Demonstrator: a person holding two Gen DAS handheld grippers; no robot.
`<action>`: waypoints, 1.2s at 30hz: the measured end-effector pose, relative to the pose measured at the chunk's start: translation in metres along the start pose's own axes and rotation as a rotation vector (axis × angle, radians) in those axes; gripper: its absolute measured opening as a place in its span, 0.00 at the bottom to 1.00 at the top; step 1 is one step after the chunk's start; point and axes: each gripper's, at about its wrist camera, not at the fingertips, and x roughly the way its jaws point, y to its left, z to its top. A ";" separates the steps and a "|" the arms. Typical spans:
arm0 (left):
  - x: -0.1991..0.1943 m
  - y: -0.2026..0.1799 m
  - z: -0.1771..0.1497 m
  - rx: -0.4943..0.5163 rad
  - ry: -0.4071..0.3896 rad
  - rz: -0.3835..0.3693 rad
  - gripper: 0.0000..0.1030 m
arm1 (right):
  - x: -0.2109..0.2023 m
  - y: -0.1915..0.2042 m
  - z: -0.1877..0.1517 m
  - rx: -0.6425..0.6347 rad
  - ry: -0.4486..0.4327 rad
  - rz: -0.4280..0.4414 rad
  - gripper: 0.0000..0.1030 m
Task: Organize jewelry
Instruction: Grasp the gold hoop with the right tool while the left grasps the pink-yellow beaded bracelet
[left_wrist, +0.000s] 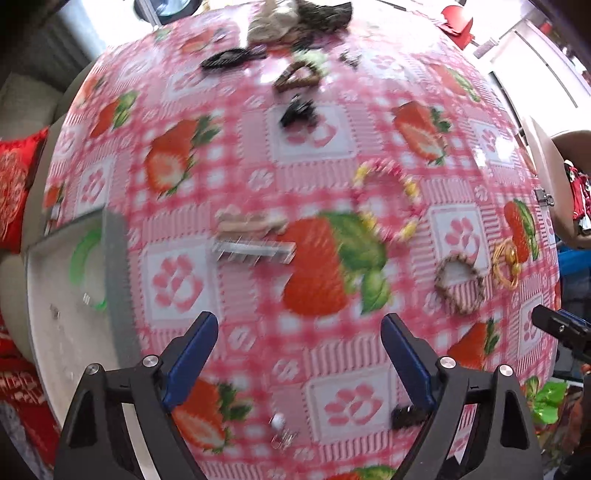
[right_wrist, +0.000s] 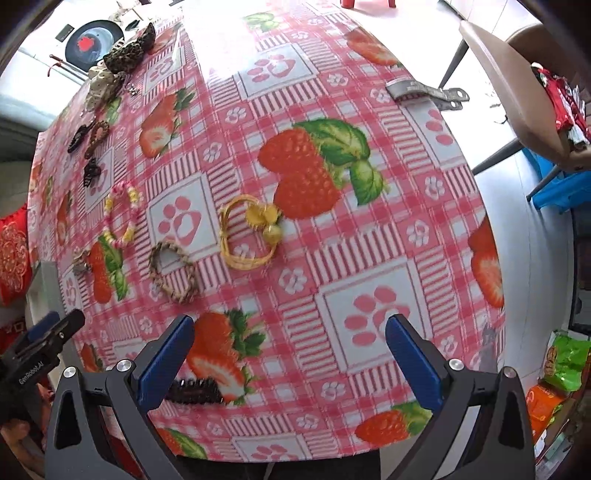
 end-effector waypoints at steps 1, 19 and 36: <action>0.001 -0.003 0.004 0.006 -0.005 -0.001 0.93 | 0.001 0.000 0.003 -0.003 -0.004 -0.003 1.00; 0.060 -0.041 0.074 0.053 -0.008 0.021 0.88 | 0.043 0.033 0.052 -0.145 -0.056 -0.114 0.73; 0.038 -0.065 0.071 0.097 -0.046 -0.082 0.15 | 0.022 0.047 0.045 -0.170 -0.107 -0.063 0.27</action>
